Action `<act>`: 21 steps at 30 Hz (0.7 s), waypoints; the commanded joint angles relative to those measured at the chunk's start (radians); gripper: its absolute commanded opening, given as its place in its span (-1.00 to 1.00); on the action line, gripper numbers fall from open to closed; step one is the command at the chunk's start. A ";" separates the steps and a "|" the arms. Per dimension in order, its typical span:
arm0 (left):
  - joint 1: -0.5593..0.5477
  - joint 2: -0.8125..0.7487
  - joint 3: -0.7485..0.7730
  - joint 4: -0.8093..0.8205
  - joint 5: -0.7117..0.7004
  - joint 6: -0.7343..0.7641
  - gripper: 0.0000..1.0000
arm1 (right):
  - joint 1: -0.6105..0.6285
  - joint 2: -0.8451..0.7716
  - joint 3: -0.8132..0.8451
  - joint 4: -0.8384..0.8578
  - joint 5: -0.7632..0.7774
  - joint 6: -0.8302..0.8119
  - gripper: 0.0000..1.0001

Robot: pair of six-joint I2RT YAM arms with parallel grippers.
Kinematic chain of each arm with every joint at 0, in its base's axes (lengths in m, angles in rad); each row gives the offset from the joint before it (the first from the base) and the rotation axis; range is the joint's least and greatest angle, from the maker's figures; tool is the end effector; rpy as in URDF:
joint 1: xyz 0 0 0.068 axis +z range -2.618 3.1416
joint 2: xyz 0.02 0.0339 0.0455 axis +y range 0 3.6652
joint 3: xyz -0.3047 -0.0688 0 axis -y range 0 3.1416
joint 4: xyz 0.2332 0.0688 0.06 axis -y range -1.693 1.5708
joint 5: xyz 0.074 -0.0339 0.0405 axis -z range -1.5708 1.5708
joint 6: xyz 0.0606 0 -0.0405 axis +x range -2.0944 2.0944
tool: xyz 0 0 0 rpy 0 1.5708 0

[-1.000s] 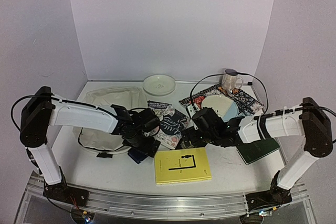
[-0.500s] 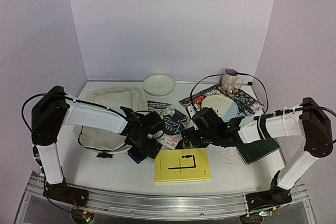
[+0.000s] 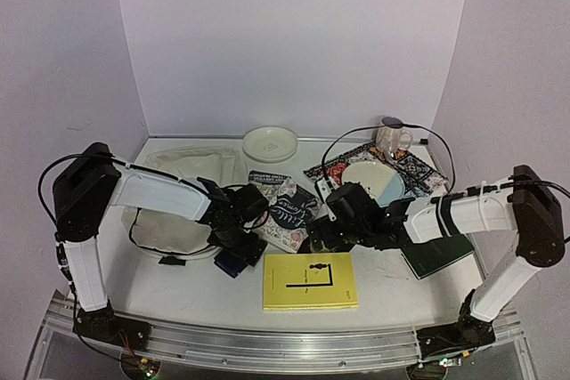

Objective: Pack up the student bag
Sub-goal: Pick up the card case from the center of the board.

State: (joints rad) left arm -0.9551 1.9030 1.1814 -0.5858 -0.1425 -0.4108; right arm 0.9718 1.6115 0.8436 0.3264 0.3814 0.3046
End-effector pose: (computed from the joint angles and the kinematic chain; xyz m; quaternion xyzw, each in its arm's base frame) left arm 0.2201 -0.2962 0.1632 0.2568 0.9549 -0.0279 0.1461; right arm 0.2214 0.2843 0.2435 -0.1758 0.8169 0.1844 0.5174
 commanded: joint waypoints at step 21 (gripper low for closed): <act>0.016 -0.203 -0.105 0.045 0.070 -0.012 0.45 | 0.000 0.002 0.076 0.031 -0.280 0.109 0.96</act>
State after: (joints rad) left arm -0.9371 1.8008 1.0901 -0.5589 -0.0769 -0.4072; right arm 0.9718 1.6117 0.8537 0.3317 0.2109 0.3526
